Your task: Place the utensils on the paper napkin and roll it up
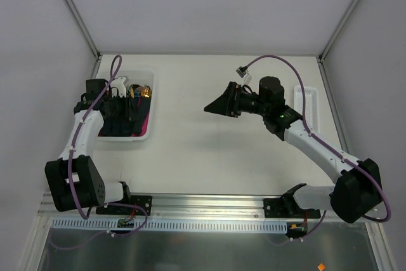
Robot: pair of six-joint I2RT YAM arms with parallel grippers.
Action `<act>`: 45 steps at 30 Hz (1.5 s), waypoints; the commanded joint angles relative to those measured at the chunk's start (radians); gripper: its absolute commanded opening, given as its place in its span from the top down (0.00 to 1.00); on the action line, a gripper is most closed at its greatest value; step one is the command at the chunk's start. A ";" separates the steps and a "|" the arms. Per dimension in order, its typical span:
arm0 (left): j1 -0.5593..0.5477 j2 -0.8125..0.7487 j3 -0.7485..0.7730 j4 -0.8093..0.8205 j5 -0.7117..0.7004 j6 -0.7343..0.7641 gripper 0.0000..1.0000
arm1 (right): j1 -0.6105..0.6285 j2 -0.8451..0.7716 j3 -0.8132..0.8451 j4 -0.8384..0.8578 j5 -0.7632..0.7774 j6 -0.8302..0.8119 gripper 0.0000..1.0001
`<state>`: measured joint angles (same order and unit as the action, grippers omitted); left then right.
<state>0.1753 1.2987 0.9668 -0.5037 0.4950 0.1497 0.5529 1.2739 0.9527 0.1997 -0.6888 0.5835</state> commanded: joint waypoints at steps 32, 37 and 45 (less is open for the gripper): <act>-0.045 -0.032 0.061 -0.045 -0.065 -0.027 0.47 | -0.045 -0.074 -0.035 0.037 -0.026 -0.002 0.30; -0.048 -0.052 0.216 -0.104 -0.104 0.042 0.05 | -0.093 -0.143 -0.046 -0.109 0.006 -0.123 0.23; -0.180 -0.042 0.322 -0.160 -0.119 0.114 0.01 | -0.137 -0.206 0.050 -0.623 0.242 -0.490 0.03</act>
<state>0.0402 1.2732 1.2613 -0.6044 0.3786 0.2192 0.4206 1.0992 0.9398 -0.1902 -0.5674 0.2913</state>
